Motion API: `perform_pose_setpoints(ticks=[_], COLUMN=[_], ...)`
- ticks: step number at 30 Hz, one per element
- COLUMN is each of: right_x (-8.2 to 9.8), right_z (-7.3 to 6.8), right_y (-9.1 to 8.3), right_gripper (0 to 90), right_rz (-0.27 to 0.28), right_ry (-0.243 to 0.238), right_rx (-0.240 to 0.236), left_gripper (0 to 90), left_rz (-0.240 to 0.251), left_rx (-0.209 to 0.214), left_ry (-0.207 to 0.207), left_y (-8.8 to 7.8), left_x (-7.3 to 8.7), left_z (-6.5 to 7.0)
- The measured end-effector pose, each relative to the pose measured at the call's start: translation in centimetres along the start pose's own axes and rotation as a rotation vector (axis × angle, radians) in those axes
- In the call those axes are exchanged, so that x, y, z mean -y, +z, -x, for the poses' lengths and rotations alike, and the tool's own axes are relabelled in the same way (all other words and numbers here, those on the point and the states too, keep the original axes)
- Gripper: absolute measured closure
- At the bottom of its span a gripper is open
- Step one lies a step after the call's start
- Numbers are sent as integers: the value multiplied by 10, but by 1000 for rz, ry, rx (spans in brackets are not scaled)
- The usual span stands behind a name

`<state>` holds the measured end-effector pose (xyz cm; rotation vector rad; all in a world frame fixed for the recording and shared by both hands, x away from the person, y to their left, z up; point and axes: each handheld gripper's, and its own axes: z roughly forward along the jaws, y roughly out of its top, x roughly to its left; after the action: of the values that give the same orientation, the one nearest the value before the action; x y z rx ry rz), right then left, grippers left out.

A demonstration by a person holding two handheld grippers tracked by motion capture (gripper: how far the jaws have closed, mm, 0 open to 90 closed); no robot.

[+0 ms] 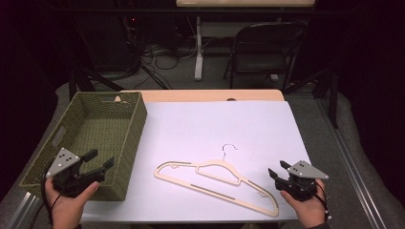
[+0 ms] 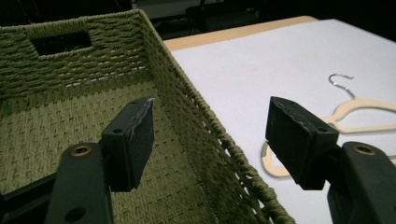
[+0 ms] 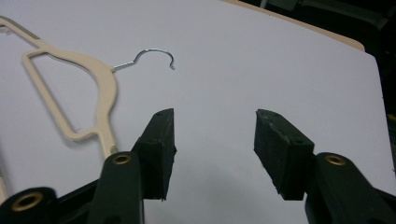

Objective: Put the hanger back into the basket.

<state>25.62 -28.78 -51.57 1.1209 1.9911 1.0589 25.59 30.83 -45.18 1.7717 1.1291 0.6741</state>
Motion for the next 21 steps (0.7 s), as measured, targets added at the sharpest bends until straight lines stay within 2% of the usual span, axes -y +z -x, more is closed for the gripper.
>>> perform_pose_setpoints(ticks=[3,4,5,11,13,15,17,18,19,20,21], right_x=[1,2,2,-3,-7,-11,-13,-19,-19,-27,-27], right_z=[2,2,2,-2,-6,-9,-10,-11,-11,-11,-11], right_y=[0,0,0,1,2,2,2,3,3,5,5], right_gripper=[514,532,532,520,515,524,521,547,547,563,563], right_rz=[-15,-24,-24,-74,-149,-159,-159,-178,-178,-184,-184], right_ry=[-22,-53,-53,-109,-89,-111,-116,-104,-104,-89,-89], right_rx=[6,20,20,-5,-10,-45,-48,-98,-98,-171,-171], left_gripper=[327,327,327,329,329,329,329,330,330,330,330], left_rz=[-5,-6,-6,1,8,4,6,6,6,7,8], left_rx=[-2,-1,4,22,31,35,36,38,38,37,38], left_ry=[0,-2,0,2,3,11,11,9,9,7,6], left_y=[2,2,2,-4,-6,-7,-7,-7,-7,-7,-7], left_x=[0,0,0,-1,-3,-4,-5,-5,-5,-5,-5], left_z=[0,1,2,6,8,9,10,10,10,10,9])
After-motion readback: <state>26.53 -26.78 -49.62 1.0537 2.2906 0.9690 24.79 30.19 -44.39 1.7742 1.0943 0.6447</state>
